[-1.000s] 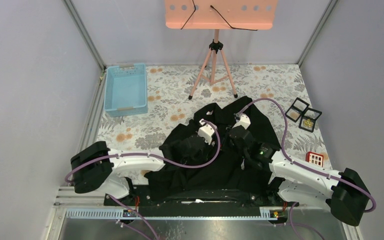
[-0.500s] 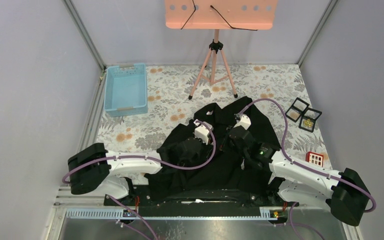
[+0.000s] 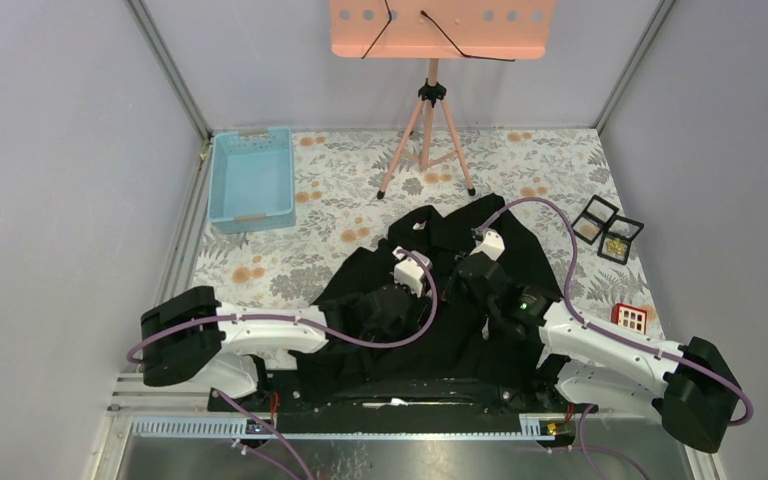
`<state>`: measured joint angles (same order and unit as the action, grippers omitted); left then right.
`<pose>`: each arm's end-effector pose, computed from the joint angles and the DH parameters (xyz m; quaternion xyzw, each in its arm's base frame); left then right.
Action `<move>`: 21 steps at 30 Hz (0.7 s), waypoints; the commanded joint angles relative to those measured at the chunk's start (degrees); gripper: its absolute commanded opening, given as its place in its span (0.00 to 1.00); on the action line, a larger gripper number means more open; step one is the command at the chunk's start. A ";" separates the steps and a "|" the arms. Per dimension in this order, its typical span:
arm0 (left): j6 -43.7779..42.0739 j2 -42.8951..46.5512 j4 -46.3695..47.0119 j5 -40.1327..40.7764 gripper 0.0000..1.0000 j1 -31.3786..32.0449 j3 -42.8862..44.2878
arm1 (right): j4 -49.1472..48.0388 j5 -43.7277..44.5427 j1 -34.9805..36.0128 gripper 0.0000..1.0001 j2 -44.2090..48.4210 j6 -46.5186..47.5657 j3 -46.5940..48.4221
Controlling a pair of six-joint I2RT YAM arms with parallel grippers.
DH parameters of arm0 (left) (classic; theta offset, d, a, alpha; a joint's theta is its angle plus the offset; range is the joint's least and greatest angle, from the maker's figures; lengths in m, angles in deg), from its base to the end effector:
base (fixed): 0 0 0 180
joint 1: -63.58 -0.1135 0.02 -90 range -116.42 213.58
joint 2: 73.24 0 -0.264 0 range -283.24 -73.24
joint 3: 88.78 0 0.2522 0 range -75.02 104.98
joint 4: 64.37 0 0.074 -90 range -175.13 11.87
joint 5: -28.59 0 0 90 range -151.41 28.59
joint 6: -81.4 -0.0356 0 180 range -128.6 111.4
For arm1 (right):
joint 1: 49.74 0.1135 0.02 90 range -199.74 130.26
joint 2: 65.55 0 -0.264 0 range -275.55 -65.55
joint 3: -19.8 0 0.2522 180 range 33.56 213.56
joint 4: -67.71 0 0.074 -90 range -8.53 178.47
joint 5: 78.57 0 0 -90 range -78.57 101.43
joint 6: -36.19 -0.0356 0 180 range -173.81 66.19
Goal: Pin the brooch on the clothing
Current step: Pin the brooch to the clothes.
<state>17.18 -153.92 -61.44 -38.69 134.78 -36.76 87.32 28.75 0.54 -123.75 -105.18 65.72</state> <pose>0.1080 -0.2746 0.2067 0.2239 0.8063 -0.2800 0.4705 0.1481 0.1617 0.2272 0.0813 0.8635 0.2890 0.4053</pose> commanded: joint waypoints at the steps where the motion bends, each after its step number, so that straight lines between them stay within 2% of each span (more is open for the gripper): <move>1: -1.33 -0.61 0.74 4.69 0.00 1.87 3.46 | 0.86 2.29 -0.19 0.00 1.72 -1.03 0.70; 6: -2.40 -0.92 0.34 7.48 0.00 3.30 4.49 | 1.03 2.10 -0.19 0.00 0.95 -1.51 0.84; 21: -3.43 1.87 11.58 6.42 0.00 4.56 -1.51 | 2.54 2.49 -0.23 0.00 -1.39 -3.50 1.81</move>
<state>14.93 -154.07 -57.48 -33.03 138.95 -37.55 89.70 30.43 0.50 -124.64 -107.44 65.74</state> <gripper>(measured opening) 0.039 0.017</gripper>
